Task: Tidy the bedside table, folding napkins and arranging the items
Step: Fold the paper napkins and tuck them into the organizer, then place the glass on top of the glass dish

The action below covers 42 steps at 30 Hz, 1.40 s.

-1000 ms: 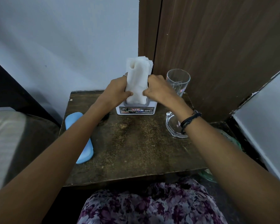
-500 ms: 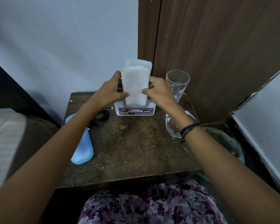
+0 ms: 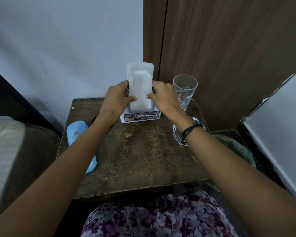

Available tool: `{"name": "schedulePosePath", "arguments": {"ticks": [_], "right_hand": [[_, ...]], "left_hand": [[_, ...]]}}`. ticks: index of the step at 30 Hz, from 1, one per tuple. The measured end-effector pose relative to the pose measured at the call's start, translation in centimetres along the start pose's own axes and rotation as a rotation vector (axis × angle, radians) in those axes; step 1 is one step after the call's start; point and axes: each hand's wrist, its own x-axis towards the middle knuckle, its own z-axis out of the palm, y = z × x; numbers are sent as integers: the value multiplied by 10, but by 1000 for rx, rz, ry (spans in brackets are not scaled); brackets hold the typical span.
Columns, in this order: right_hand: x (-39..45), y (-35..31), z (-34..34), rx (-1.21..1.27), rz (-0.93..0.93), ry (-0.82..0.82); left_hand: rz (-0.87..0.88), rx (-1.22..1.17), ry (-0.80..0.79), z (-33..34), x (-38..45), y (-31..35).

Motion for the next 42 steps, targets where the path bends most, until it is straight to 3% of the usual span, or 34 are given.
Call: {"name": "schedulePosePath", "arguments": {"ticks": [6,12,22,27,29,34,42], "right_hand": [[7,1,-8,150,25,-70],[0,7,0,25,-38,-16],[-3,4,1,63,8,-3],[-20,1,-11,169,-23,176],[-34,-2,-17,216,-32,232],[-76,-6,-21,300,14,303],[-103,41,-43,375,193,365]], "left_hand": [[-46,-126,-43,-8,4,3],[-35,-91,-27,-5,-4,-2],[-69,-175,3,3,-7,2],[18,-145,273,6,-30,13],[90,-173,313,11,-49,24],[75,-406,129,44,-94,64],[-122,-608,39,85,-91,87]]}}
